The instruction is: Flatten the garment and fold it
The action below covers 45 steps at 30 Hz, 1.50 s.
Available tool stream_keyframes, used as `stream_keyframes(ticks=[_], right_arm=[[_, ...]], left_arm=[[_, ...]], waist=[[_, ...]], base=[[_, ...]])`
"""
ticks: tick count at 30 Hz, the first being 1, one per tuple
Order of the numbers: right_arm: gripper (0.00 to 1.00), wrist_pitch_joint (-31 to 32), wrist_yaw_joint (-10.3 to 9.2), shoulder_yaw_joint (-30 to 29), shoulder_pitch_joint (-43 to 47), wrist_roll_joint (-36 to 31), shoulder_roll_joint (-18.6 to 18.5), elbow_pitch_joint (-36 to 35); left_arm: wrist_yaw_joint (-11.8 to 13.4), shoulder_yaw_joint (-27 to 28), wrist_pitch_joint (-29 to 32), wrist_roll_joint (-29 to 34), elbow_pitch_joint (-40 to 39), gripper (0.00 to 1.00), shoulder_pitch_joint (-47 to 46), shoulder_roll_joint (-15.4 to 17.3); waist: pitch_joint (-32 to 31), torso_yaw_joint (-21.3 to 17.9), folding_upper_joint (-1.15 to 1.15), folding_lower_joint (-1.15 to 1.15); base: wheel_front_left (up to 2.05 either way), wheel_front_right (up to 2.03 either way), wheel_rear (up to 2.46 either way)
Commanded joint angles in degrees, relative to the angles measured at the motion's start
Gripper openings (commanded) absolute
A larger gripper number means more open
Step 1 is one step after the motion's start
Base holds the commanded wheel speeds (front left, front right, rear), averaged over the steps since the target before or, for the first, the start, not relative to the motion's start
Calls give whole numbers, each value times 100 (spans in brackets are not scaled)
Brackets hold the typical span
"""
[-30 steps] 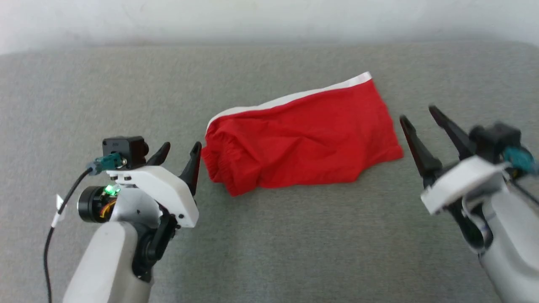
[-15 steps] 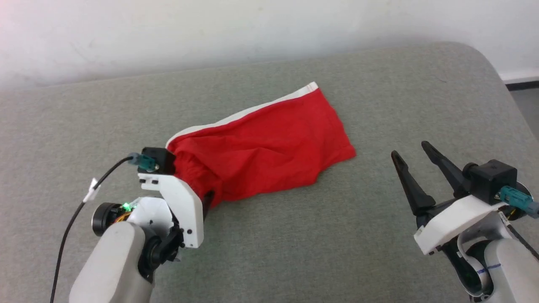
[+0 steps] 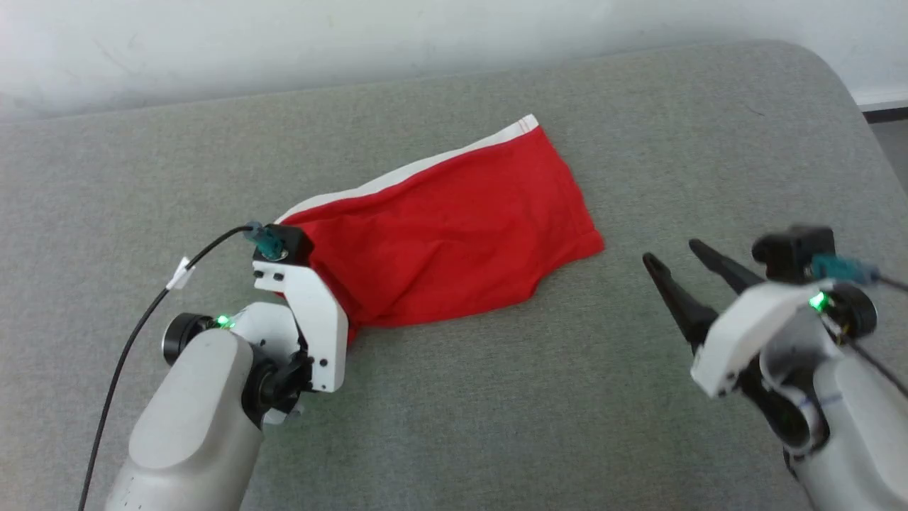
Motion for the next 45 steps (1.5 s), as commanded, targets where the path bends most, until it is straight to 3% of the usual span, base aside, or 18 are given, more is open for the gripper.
stream_keyframes(ticks=[1,12,20,23,29,35,40,45], right_arm=[[100,77,-4,60,-240,85,-5,145],[100,1342,-4,992,-2191,941,30,2415],[100,2426,-4,1651,-2589,1579,96,3653],[0,2801,-4,1815,-2569,1859,136,3835],[0,2533,-4,2010,-2714,2212,17,3437],[0,1951,-4,2148,-2541,2374,-488,2582],[0,1655,-4,2254,-1742,2392,-857,1663],[0,1456,-4,2094,-502,2255,-919,859]], left_arm=[[-72,-219,100,-66,345,0,338,-184],[-132,-216,-461,-28,-291,0,20,-334],[-104,-243,-650,-3,-811,0,51,-344],[-107,-244,-669,-40,-890,0,127,-330],[-110,-184,-735,-84,-1142,0,262,-198],[-24,-41,-813,-96,-1527,0,488,24],[95,101,-776,-228,-1803,0,1050,232],[265,198,-708,-403,-1987,0,1849,374]], waist=[[59,80,0,0],[449,700,0,0],[564,922,0,0],[508,921,0,0],[289,831,0,0],[-94,760,0,0],[-457,572,0,0],[-731,330,0,0]], base=[[0,0,0],[0,0,0],[0,0,0],[0,0,0],[0,0,0],[0,0,0],[0,0,0],[0,0,0]])
